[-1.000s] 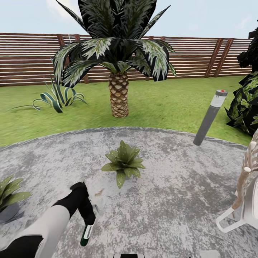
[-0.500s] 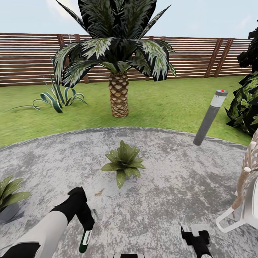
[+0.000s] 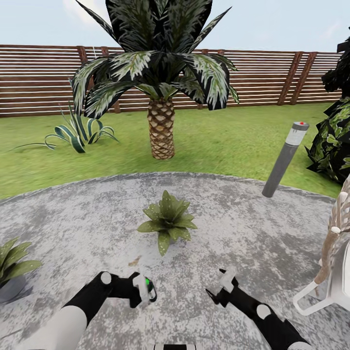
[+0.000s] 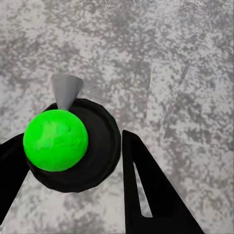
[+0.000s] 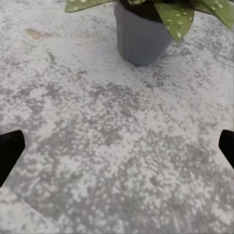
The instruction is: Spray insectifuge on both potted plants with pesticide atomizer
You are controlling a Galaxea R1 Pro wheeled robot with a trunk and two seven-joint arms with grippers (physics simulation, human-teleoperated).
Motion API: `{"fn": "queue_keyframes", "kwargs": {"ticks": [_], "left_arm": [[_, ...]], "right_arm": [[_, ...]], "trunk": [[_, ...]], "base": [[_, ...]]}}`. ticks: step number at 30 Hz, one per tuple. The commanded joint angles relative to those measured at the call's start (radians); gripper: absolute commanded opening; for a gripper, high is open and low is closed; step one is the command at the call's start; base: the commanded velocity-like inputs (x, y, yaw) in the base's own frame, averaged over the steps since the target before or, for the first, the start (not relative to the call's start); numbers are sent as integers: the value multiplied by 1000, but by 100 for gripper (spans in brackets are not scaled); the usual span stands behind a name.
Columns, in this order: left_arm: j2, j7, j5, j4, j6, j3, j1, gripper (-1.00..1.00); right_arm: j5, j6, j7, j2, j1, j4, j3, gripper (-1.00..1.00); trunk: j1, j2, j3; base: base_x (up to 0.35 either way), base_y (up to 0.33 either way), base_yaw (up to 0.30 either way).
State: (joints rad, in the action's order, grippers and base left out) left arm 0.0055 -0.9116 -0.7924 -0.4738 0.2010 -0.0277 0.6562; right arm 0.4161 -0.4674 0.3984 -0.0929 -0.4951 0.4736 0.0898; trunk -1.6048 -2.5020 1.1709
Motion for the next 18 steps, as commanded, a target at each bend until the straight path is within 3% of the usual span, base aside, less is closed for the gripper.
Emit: {"fn": "queue_keyframes", "kwargs": {"ticks": [1,3,4,9,12,18], "left_arm": [[0,21,4,0,32,-3,-14,-100],[-1,64,16,1,64,1,-43,-100],[-6,86,20,1,76,5,-58,-100],[-42,102,19,-1,85,28,-89,-100],[-52,108,18,-10,85,51,-95,-100],[-51,106,18,-18,83,61,-96,-100]], "right_arm": [[7,1,12,4,0,8,2,100],[7,19,44,21,0,22,2,100],[8,34,69,42,0,38,2,100],[9,46,141,88,0,84,3,100],[8,47,168,98,0,91,4,100],[7,47,215,100,-2,108,3,100]], "trunk": [[0,0,1],[0,0,1],[0,0,1],[0,0,1],[0,0,1],[0,0,1]], "base": [[0,0,0],[0,0,0],[0,0,0],[0,0,0],[0,0,0],[0,0,0]]}}
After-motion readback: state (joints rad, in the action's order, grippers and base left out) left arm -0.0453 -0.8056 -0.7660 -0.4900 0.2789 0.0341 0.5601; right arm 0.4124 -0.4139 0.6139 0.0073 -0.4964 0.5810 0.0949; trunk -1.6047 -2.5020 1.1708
